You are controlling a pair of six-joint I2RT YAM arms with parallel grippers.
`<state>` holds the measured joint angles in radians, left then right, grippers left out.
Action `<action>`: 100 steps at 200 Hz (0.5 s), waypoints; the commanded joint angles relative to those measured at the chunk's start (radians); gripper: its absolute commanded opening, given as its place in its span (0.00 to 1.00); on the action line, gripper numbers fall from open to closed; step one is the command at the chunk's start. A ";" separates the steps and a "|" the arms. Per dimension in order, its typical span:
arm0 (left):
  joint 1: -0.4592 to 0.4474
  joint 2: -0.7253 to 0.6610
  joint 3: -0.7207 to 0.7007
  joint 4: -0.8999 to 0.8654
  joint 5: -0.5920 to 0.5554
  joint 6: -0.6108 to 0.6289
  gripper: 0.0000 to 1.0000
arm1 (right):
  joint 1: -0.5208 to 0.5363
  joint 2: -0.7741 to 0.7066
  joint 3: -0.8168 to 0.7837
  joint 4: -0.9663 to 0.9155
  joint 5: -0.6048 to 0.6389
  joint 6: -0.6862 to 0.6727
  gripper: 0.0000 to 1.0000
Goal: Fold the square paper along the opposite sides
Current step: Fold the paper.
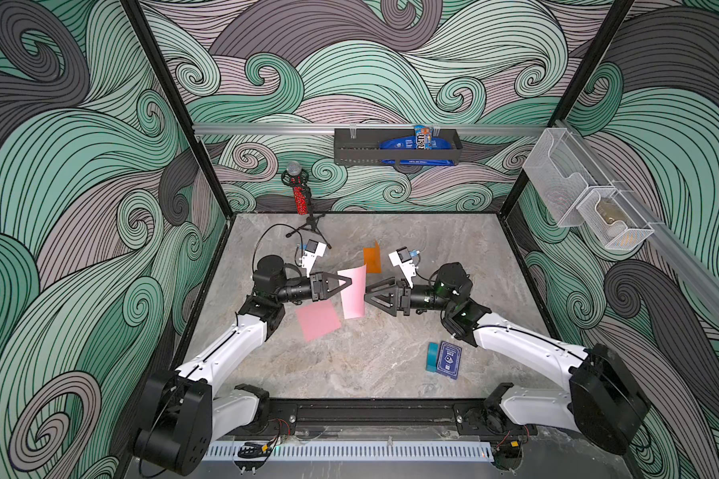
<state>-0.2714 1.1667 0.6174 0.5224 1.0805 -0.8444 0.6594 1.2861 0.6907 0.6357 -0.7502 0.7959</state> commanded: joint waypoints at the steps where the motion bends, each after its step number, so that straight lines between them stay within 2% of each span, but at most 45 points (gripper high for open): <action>1: -0.006 -0.007 0.036 0.003 -0.002 0.011 0.00 | 0.015 0.028 0.030 0.029 0.003 0.003 0.74; 49: -0.006 -0.004 0.045 0.009 0.006 -0.006 0.00 | 0.038 0.094 0.058 0.029 -0.041 -0.009 0.74; 71: -0.005 0.002 0.047 0.048 0.022 -0.042 0.00 | 0.059 0.141 0.086 0.078 -0.106 -0.004 0.61; 100: -0.005 0.001 0.049 0.066 0.030 -0.062 0.00 | 0.068 0.179 0.099 0.138 -0.147 0.021 0.53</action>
<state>-0.2714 1.1679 0.6209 0.5434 1.0855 -0.8810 0.7189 1.4452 0.7662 0.6930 -0.8295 0.7994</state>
